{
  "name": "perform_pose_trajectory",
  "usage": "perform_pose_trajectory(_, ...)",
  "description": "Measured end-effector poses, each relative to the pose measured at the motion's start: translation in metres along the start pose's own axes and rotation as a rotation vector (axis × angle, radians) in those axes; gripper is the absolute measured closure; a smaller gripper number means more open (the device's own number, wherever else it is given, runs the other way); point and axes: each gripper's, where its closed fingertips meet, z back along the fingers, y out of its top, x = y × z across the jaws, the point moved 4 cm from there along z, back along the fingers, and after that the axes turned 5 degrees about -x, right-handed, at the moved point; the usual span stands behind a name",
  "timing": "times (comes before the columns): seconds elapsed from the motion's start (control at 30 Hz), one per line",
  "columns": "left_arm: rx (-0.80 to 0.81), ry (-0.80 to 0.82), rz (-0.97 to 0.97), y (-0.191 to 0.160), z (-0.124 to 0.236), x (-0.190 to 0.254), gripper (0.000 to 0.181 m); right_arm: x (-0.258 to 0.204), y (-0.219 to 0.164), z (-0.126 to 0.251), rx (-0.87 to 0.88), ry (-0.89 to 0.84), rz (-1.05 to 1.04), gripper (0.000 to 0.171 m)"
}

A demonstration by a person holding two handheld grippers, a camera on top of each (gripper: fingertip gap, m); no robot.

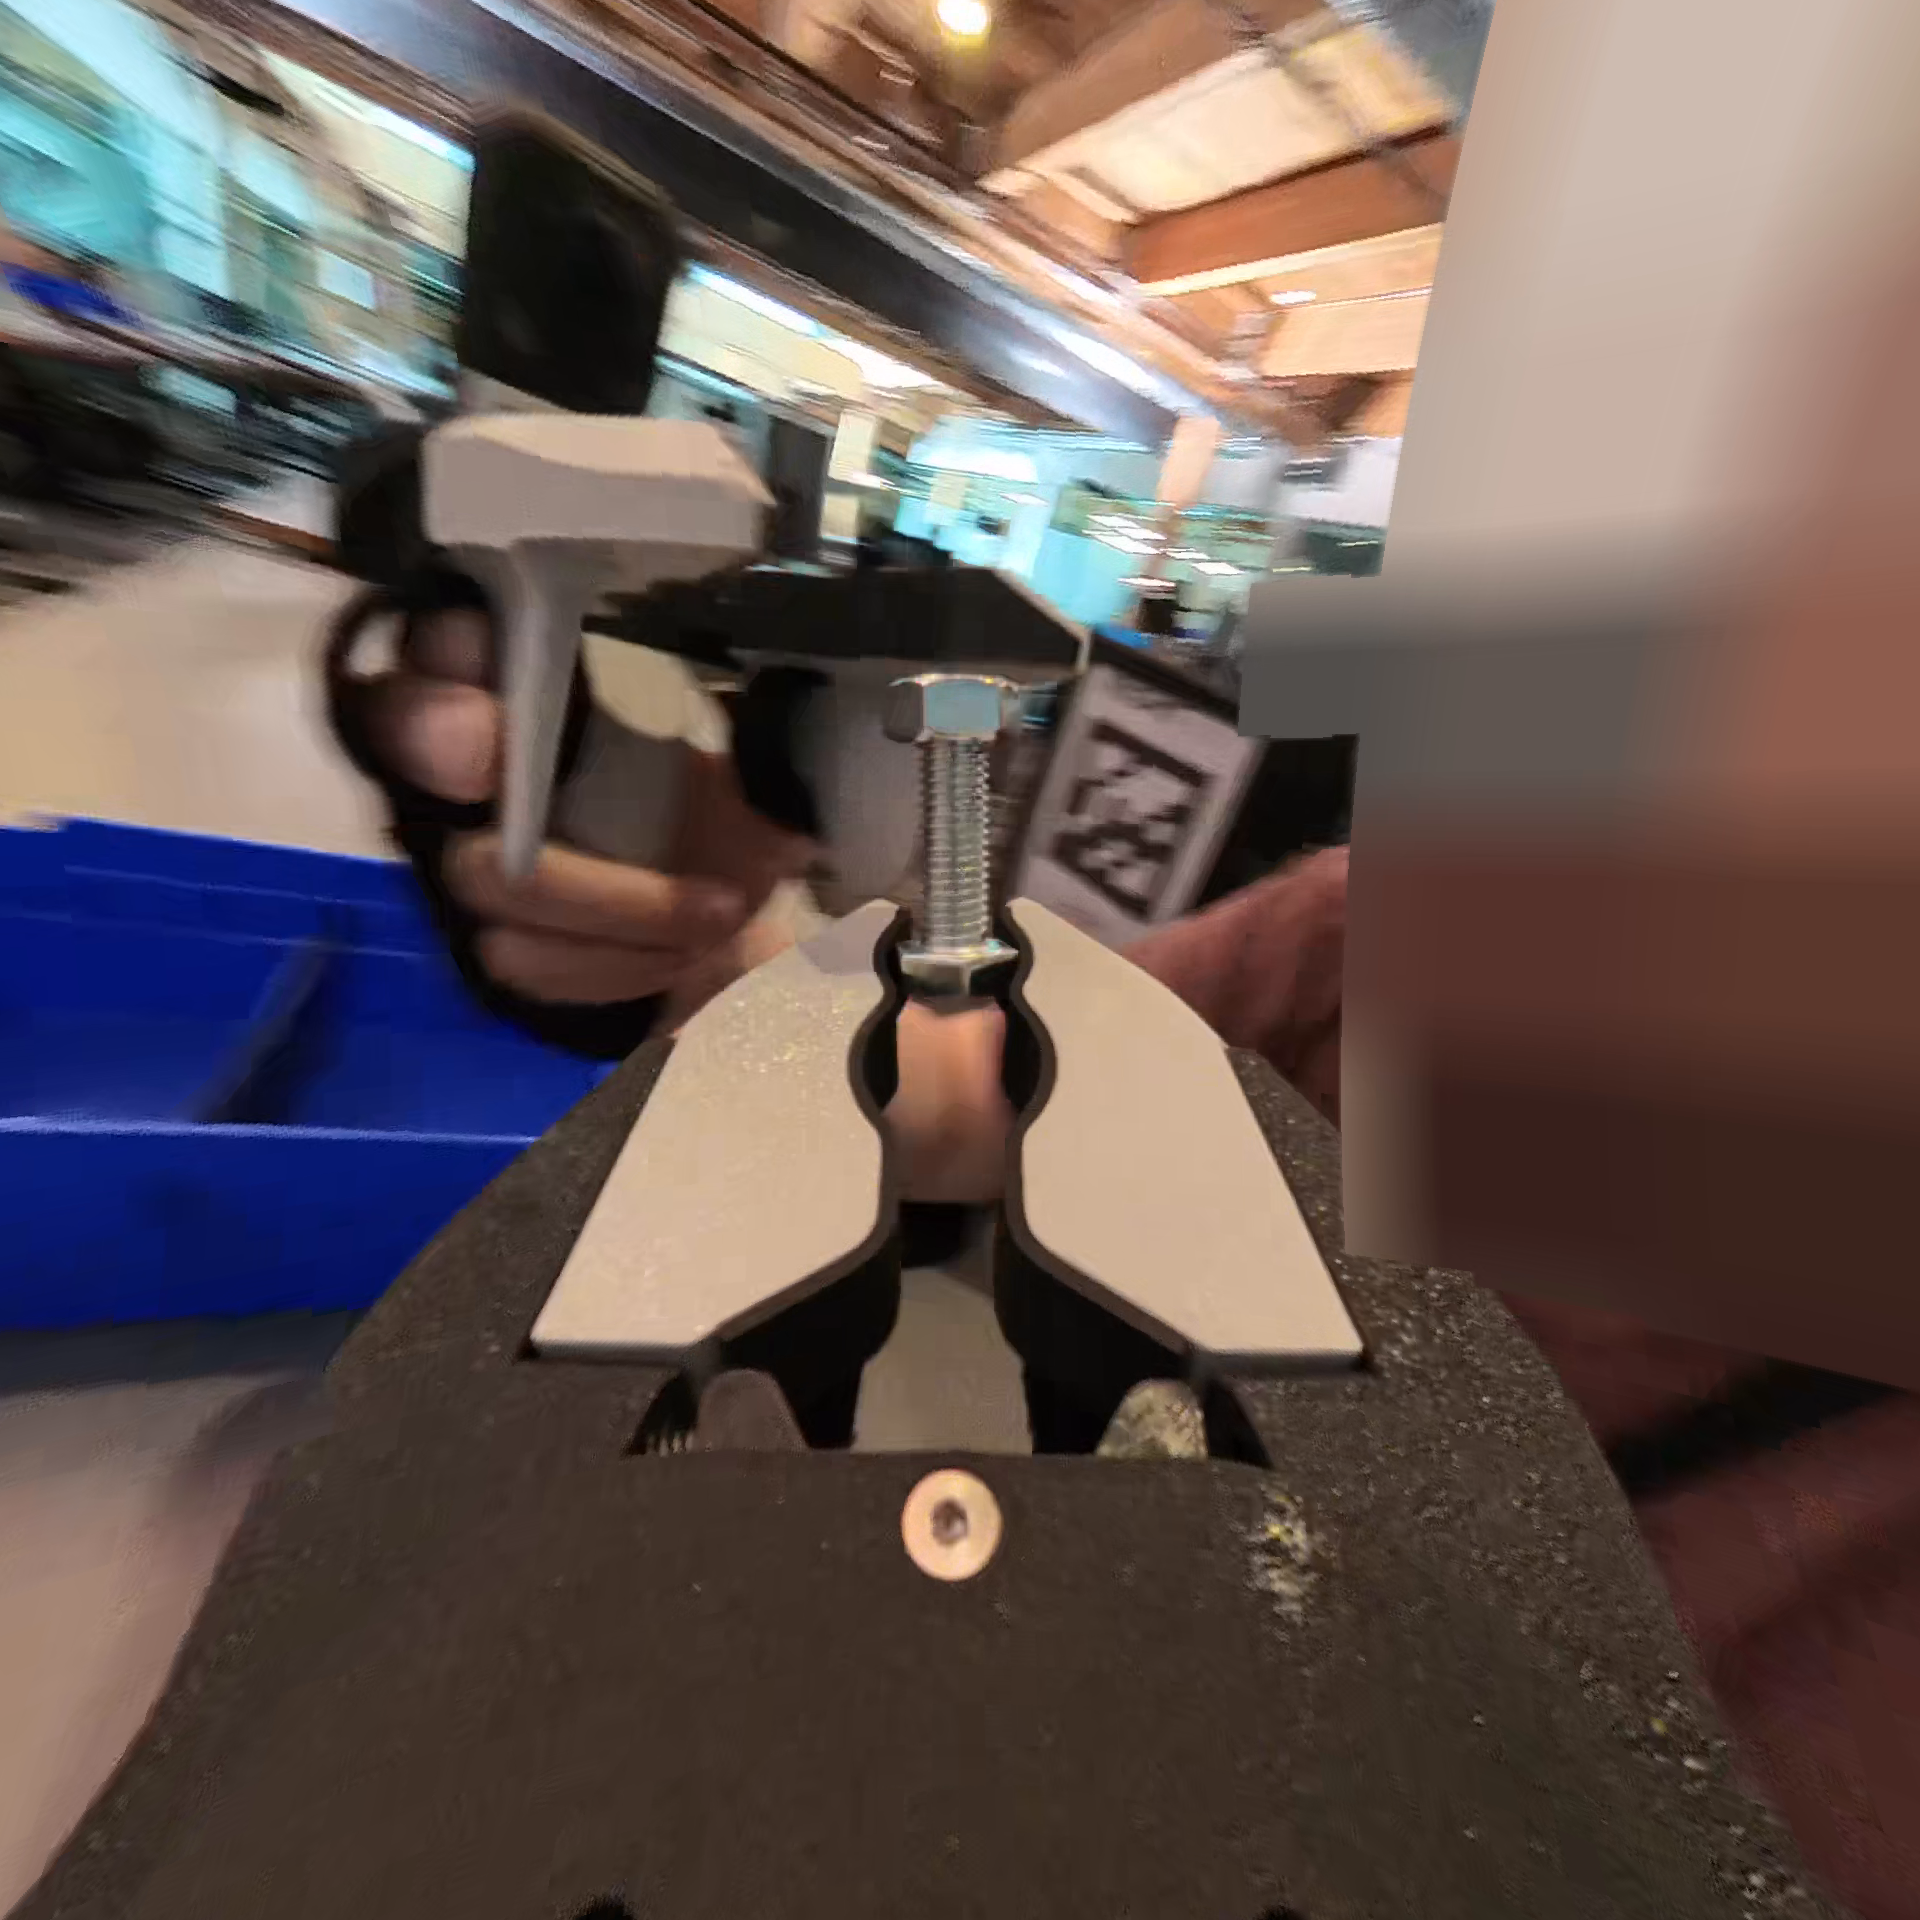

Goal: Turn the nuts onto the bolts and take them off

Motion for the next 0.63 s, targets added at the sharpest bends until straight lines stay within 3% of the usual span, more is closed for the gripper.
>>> perform_pose_trajectory(0.03,0.011,0.141,-0.064,0.004,0.006,-0.009,0.166,0.005,0.005,0.003,0.007,-0.083,0.001,0.122)
perform_pose_trajectory(0.17,0.025,0.654,-0.268,0.014,0.034,-0.037,0.166,0.019,0.004,-0.002,-0.066,-0.395,-0.008,0.126)
perform_pose_trajectory(0.27,0.046,0.750,-0.299,0.016,0.038,-0.040,0.167,0.026,-0.008,-0.009,-0.109,-0.565,-0.009,0.128)
perform_pose_trajectory(0.37,0.013,0.806,-0.326,0.013,0.037,-0.043,0.167,0.026,-0.018,-0.016,-0.140,-0.550,-0.036,0.144)
perform_pose_trajectory(0.5,0.002,0.749,-0.326,0.012,0.031,-0.038,0.166,0.022,-0.016,-0.016,-0.137,-0.454,-0.050,0.151)
perform_pose_trajectory(0.63,0.006,0.389,-0.228,0.012,0.015,-0.014,0.166,0.001,-0.009,-0.017,-0.114,-0.118,-0.076,0.151)
